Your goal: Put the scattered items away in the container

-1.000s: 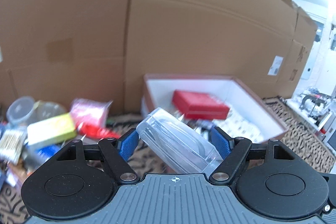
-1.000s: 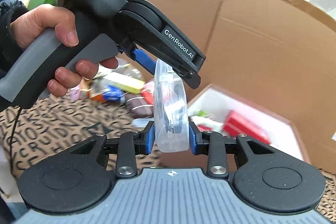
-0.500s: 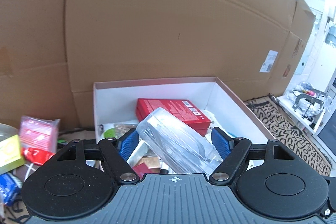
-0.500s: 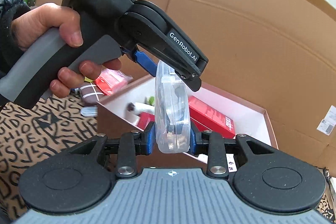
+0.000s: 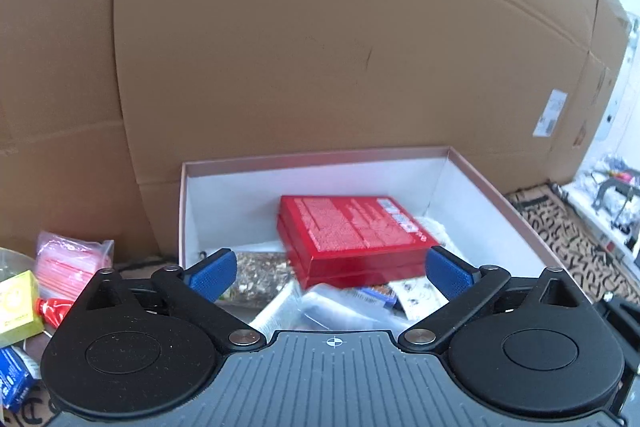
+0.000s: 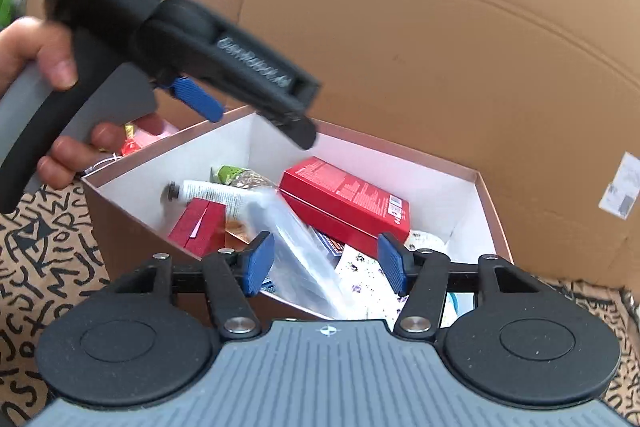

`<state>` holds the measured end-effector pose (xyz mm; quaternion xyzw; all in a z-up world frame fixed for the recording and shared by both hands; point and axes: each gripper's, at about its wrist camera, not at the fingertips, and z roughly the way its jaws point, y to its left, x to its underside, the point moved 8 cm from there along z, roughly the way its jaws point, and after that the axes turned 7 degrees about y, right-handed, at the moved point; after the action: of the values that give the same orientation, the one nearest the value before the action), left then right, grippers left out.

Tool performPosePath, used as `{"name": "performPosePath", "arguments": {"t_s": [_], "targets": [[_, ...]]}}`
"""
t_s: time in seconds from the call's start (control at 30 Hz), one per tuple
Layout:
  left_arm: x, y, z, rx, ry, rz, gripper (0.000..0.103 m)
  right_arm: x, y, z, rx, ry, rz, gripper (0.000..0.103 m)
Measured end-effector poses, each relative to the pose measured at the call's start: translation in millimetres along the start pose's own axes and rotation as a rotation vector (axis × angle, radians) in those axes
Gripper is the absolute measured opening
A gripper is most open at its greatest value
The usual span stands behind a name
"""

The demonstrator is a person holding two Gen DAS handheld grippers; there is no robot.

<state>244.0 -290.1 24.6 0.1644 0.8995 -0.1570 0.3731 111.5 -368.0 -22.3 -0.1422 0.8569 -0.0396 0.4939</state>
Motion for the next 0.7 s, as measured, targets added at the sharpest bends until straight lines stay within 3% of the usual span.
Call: {"name": "performPosePath", "arguments": {"t_s": [0.2, 0.37, 0.53, 0.7], "targets": [[14, 3, 4, 0.005, 0.022, -0.04, 0.103, 5, -1, -1, 0.015, -0.008, 0.01, 0.065], [15, 10, -14, -0.006, 0.02, -0.031, 0.103, -3, -5, -12, 0.027, -0.018, 0.03, 0.076], [27, 9, -38, -0.041, 0.014, -0.009, 0.103, -5, 1, -30, 0.04, -0.024, 0.055, 0.095], [49, 5, -66, -0.068, -0.014, 0.015, 0.103, -1, 11, -53, 0.069, -0.036, 0.065, 0.102]]}}
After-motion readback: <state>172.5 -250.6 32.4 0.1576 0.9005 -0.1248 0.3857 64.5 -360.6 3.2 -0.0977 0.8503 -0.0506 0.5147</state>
